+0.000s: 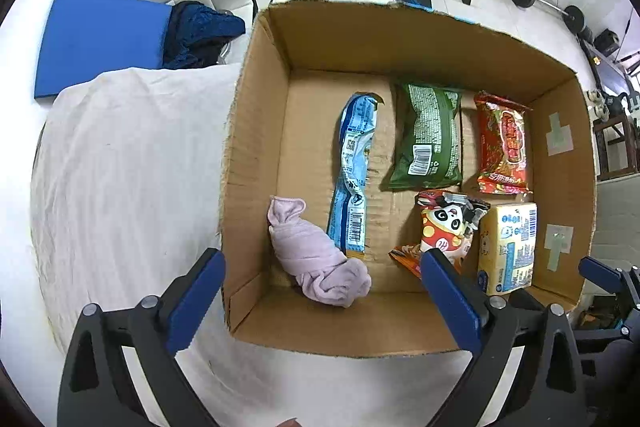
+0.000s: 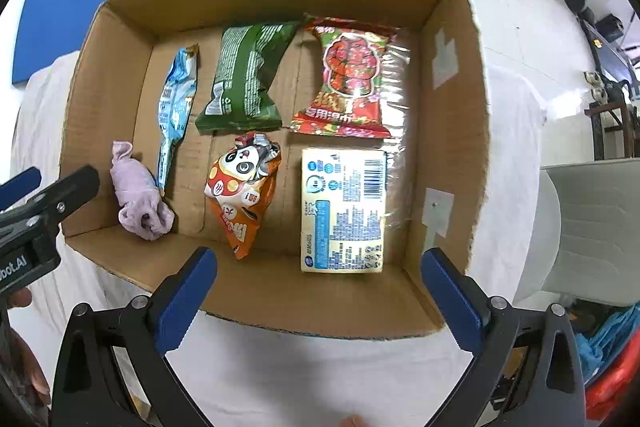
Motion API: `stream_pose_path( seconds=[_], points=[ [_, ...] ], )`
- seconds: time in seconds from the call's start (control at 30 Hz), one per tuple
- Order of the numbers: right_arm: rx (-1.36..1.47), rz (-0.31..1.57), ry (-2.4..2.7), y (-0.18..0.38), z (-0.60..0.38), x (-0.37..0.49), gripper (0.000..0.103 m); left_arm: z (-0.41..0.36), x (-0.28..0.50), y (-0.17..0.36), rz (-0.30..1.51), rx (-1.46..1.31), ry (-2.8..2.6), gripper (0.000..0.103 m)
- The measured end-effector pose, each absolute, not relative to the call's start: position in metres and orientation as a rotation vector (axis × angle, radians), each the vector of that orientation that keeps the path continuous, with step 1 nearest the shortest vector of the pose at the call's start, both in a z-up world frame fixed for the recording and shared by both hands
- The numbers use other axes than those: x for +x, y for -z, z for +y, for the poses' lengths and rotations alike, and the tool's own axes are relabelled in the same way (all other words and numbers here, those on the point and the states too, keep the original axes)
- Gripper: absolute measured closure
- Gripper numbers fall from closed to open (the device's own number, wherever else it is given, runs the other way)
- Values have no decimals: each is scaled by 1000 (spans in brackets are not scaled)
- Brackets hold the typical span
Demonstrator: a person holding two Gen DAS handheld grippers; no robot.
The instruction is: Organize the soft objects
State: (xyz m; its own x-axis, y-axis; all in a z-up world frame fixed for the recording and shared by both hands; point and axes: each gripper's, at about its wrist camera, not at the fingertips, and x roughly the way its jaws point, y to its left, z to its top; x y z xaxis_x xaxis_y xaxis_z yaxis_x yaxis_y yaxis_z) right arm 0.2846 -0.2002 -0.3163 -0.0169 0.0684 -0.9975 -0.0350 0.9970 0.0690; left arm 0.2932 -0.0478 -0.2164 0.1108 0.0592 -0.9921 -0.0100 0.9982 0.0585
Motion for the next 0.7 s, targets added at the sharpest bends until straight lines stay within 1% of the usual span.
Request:
stream_pose_path(
  seconds=[0.13,0.23,0.4,0.57,0.7],
  points=[
    [51,1548,-66,298,-206,277,0,-49,285,205,1429,31,-50,3],
    [55,1497,-58,274,-211,264,0,-51,275,187,1392,36,-53,3],
    [69,1390,-49,223,-217,234,0,-58,243,144,1305,53,-52,3],
    [86,1307,-41,172,-224,192,0,-63,198,87,1207,63,-31,3],
    [104,1263,-38,133,-233,154,0,-65,167,50,1172,63,-7,3]
  ],
)
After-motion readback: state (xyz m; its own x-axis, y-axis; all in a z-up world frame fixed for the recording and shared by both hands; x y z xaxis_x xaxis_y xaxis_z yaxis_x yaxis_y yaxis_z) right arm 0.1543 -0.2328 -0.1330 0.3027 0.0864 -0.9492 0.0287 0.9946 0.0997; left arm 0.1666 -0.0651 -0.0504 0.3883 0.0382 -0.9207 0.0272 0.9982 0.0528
